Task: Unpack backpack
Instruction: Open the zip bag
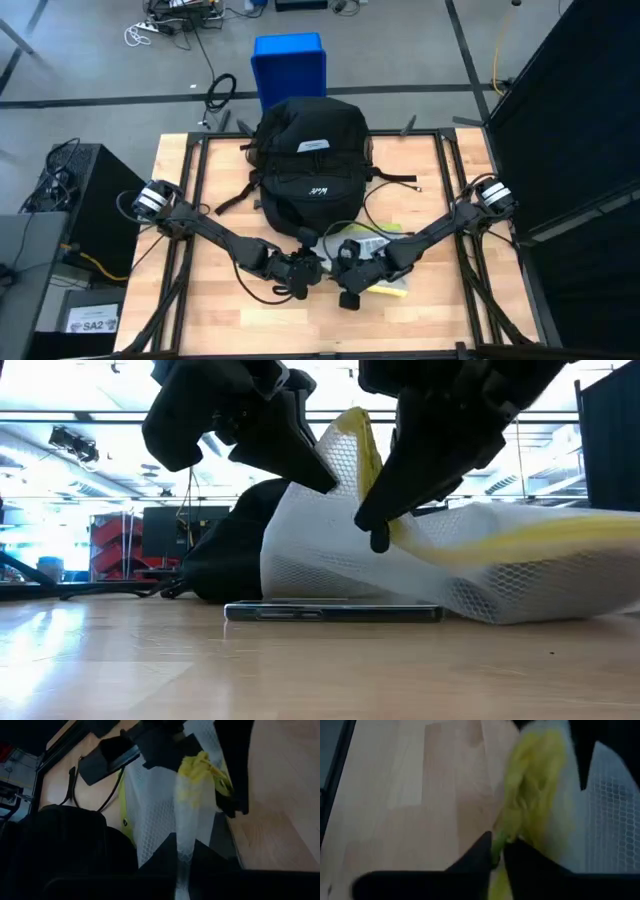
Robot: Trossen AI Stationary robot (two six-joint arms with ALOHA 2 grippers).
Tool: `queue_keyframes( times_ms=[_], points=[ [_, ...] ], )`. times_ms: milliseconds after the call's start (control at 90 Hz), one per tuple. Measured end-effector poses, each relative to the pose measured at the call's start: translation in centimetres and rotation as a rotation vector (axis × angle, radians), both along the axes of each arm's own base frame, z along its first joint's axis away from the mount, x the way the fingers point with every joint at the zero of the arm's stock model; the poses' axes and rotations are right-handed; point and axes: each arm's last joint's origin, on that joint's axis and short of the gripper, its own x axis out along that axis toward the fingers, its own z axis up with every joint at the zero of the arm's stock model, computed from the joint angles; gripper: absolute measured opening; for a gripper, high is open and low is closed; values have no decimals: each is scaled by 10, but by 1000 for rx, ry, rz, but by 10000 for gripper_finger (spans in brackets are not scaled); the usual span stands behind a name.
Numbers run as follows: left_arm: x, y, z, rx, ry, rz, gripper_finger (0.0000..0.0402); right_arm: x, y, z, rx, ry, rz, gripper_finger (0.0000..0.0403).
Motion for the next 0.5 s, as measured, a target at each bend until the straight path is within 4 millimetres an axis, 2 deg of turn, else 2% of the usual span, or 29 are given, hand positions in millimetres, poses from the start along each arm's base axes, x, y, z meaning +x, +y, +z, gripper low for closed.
queue_keyframes(
  times_ms=[233, 500],
  points=[
    [4, 3, 2, -21, -26, 4, 0, -1, 1, -1, 25, 21, 21, 2],
    [5, 0, 2, -41, -3, -108, 14, -2, 1, -2, 32, 43, 13, 0]
  ],
)
